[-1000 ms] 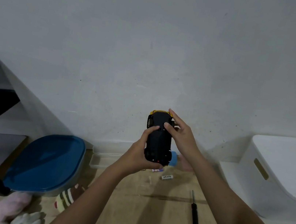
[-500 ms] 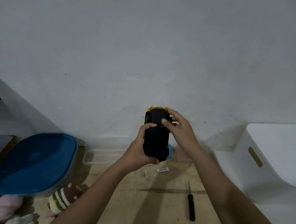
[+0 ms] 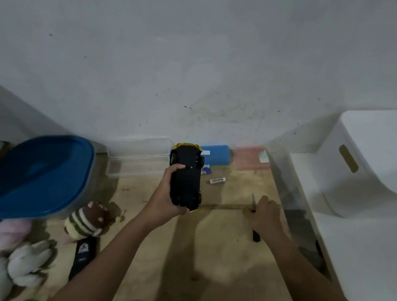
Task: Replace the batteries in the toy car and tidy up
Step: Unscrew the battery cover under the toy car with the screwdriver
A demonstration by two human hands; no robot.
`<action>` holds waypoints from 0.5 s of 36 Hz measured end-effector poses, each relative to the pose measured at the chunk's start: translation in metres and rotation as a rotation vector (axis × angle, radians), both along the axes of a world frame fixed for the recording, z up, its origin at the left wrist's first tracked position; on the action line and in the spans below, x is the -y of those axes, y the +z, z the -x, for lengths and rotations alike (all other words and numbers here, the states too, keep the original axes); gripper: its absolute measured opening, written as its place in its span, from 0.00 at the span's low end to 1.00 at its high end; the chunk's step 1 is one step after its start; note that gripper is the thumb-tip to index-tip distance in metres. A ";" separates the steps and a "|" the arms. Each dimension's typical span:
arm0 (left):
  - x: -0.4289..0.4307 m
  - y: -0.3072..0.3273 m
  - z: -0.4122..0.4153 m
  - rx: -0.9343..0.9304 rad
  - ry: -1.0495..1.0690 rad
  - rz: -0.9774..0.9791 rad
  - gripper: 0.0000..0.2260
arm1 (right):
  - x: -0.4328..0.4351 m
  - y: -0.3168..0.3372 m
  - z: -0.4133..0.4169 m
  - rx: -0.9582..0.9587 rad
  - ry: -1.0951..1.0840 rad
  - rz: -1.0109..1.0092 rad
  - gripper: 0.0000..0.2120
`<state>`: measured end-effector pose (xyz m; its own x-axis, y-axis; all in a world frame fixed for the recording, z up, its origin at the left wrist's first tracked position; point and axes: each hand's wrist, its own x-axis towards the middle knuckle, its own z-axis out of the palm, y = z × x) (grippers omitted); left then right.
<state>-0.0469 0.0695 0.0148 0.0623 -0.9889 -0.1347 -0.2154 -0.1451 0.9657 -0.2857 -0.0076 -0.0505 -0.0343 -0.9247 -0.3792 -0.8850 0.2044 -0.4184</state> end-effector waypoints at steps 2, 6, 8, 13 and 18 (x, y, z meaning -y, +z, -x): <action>-0.005 -0.002 -0.002 -0.007 0.020 -0.008 0.40 | -0.009 -0.014 0.002 0.004 -0.049 -0.018 0.17; -0.011 -0.002 -0.009 -0.028 0.058 -0.009 0.41 | -0.010 -0.022 -0.007 0.012 -0.003 0.086 0.06; -0.012 0.001 -0.013 -0.034 0.063 -0.009 0.42 | -0.008 -0.017 -0.013 0.119 -0.018 0.126 0.05; -0.010 0.022 -0.017 -0.033 0.093 0.046 0.40 | 0.001 0.031 -0.041 0.584 0.002 0.149 0.04; -0.003 0.048 -0.024 -0.055 0.139 0.143 0.39 | 0.018 0.096 -0.077 0.924 0.056 0.292 0.07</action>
<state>-0.0226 0.0721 0.0624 0.1961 -0.9806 -0.0001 -0.1496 -0.0300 0.9883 -0.2087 -0.0258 0.0451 0.2086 -0.9780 0.0104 -0.1868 -0.0502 -0.9811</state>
